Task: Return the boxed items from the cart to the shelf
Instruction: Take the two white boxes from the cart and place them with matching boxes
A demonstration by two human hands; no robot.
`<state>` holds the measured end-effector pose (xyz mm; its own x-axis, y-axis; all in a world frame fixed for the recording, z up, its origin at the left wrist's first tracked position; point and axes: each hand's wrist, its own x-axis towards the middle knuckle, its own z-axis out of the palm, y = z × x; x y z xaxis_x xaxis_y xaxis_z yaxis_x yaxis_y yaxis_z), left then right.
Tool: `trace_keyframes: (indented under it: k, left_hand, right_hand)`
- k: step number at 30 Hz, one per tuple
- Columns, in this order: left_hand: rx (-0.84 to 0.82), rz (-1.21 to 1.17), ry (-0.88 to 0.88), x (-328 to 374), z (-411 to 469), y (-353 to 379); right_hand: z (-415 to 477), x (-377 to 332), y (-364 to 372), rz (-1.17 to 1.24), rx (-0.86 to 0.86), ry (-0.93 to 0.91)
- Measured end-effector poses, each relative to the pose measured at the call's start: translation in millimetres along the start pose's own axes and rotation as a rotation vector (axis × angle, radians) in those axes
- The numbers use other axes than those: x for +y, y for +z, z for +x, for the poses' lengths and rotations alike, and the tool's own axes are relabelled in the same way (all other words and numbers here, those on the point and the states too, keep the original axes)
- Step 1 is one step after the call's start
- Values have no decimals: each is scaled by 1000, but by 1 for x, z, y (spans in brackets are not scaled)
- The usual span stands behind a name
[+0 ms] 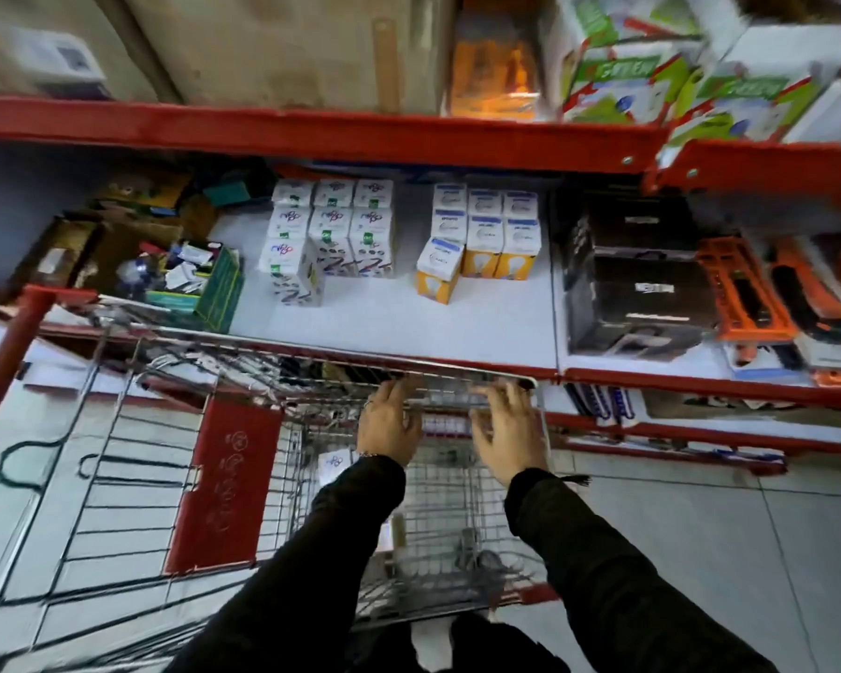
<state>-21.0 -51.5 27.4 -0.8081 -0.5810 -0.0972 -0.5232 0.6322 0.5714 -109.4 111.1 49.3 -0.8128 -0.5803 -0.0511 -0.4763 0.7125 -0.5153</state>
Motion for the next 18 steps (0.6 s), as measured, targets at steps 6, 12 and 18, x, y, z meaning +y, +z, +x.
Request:
trace_keyframes:
  k: [6, 12, 18]
  left_hand:
    - [-154, 156, -166, -97, -16, -5]
    - [-519, 392, -220, -161, -11, 9]
    - [-669, 471, -163, -196, 0, 37]
  right_hand:
    - [-6, -40, 75, -40, -357, -40]
    - [7, -58, 147, -138, -537, -113]
    - [21, -61, 206, -251, -642, -221]
